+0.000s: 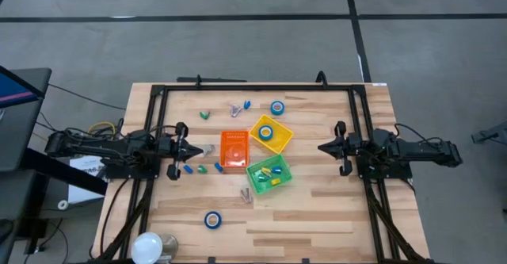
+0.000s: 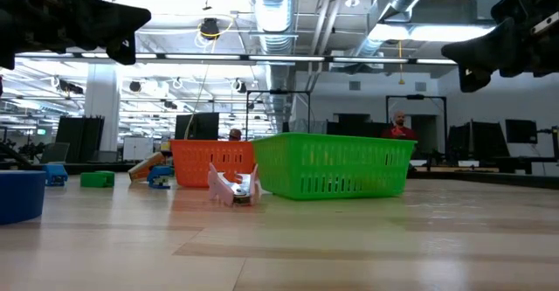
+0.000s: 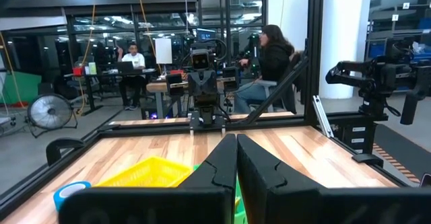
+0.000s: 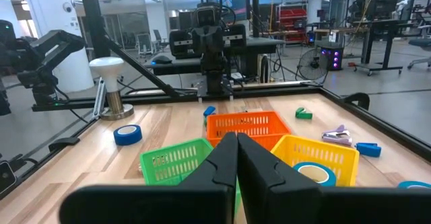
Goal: Pick and place Stapler, Stapler remover, tape
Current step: Put the blue tape into the yellow bin
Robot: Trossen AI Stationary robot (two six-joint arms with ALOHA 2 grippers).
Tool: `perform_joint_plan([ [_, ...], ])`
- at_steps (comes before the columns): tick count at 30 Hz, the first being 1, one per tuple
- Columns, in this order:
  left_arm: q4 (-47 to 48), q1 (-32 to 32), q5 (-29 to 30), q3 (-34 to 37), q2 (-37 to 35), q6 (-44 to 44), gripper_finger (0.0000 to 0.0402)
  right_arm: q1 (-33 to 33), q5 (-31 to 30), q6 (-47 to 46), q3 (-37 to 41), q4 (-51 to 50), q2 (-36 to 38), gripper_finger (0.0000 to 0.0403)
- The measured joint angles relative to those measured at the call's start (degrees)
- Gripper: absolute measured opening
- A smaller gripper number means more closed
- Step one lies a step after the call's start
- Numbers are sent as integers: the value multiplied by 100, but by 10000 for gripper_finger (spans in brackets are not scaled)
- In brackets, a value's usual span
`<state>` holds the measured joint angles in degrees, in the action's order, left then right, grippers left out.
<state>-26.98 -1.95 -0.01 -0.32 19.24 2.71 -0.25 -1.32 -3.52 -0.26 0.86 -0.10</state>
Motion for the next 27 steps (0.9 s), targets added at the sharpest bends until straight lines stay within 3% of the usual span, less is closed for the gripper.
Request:
perform_joint_plan([
  [18, -25, 1, 0, 0, 0, -2, 4, 0, 0, 1, 1, 1, 0, 1],
  [27, -235, -1, -24, 0, 0, -773, 4, 0, -2, -1, 1, 2, 0, 1],
])
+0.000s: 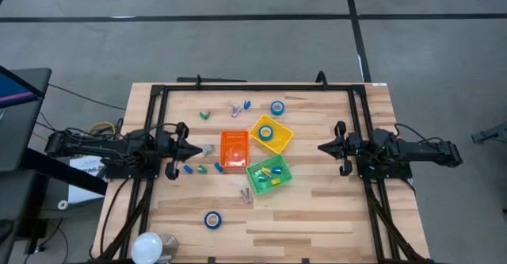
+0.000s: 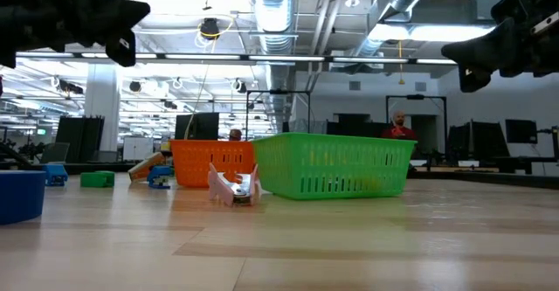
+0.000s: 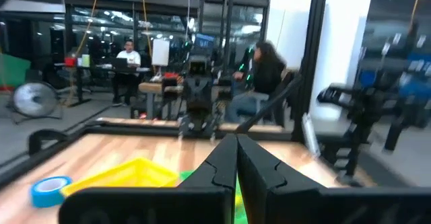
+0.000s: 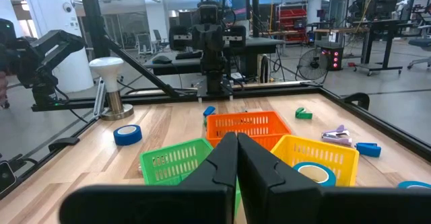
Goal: Pick and place Stapler, Stapler remover, tape
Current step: Put the blue tape into the yellow bin
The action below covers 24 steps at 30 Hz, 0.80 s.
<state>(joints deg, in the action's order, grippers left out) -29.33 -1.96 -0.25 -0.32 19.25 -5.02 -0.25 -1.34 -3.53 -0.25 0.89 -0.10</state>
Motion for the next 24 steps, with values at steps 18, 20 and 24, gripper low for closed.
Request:
perform_joint_plan([
  [18, -655, 0, -324, -380, 142, -793, 4, 0, 0, 0, 0, 0, 0, 1],
  [20, -641, 0, -324, -524, 336, -793, 4, 0, 0, 1, 0, 0, 0, 1],
  [24, -603, 0, -324, -794, 853, -793, 5, 0, 0, 0, 0, 0, 0, 1],
])
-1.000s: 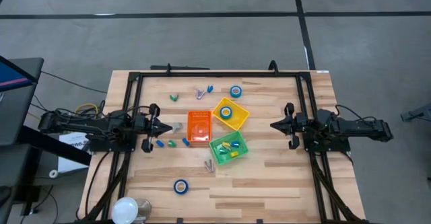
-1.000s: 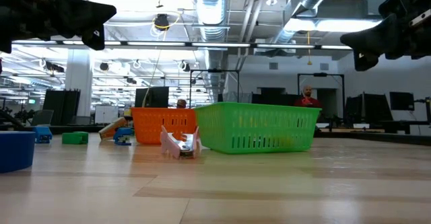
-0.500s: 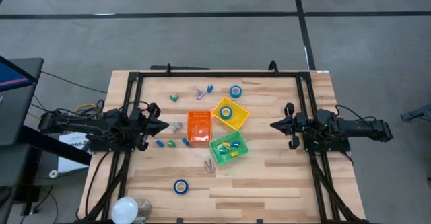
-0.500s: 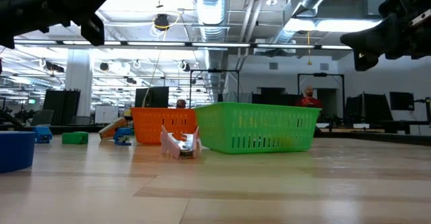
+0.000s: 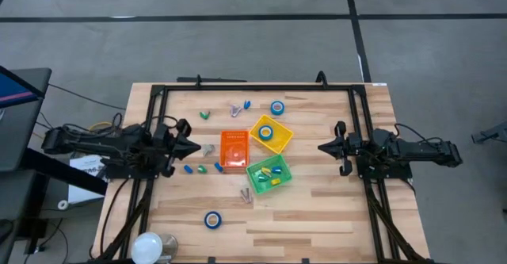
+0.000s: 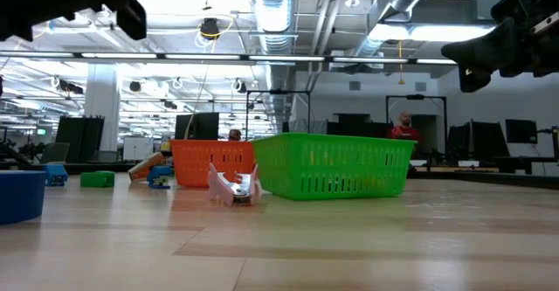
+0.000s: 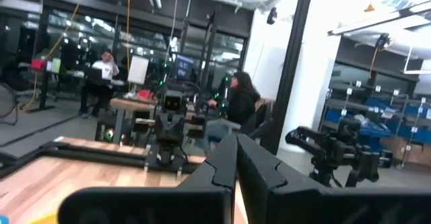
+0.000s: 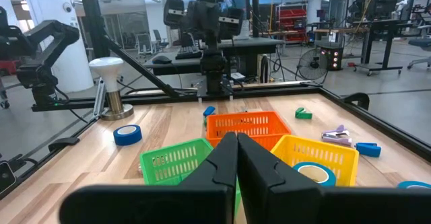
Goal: Pick and place Stapler, Stapler remover, tape
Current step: Put the blue tape into the yellow bin
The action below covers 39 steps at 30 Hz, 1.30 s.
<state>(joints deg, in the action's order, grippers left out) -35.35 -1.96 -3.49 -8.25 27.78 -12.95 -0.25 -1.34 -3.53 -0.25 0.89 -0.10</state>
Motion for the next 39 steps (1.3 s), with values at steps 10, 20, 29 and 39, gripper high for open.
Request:
perform_joint_plan([
  [10, 8, 0, -570, -772, 1393, 22, 76, 0, -2, 1, 0, 1, 0, 1],
  [20, 795, 0, -1159, -1479, 1899, 53, 176, 0, -2, 1, 0, 2, 0, 1],
  [29, 2829, -2, -1292, -2260, 1899, 130, 200, 0, -4, 2, 0, 2, 0, 1],
  [39, 4909, -241, -1289, -2791, 1922, 411, 200, -1, -7, 0, 0, 1, 1, 1],
])
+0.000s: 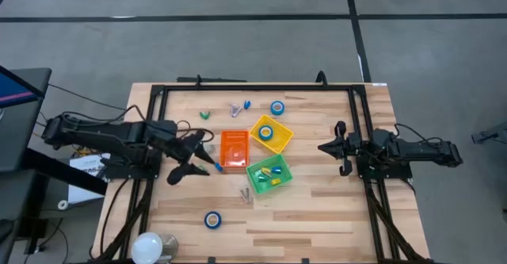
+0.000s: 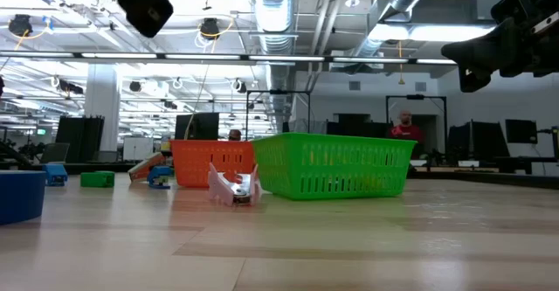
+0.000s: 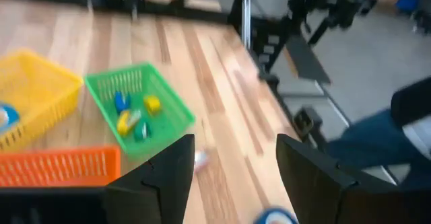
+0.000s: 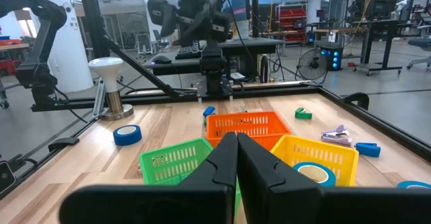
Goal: Pick and place Stapler, Stapler remover, tape
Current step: Put the blue tape into the yellow bin
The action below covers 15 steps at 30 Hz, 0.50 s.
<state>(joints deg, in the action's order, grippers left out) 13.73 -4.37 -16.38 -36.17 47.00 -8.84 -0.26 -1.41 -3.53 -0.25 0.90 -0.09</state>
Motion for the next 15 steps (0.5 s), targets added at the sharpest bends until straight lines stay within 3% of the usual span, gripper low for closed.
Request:
perform_joint_plan([
  [15, 1623, -518, 47, -602, 806, -4, 199, 1, -2, 2, 0, 1, -1, 1],
])
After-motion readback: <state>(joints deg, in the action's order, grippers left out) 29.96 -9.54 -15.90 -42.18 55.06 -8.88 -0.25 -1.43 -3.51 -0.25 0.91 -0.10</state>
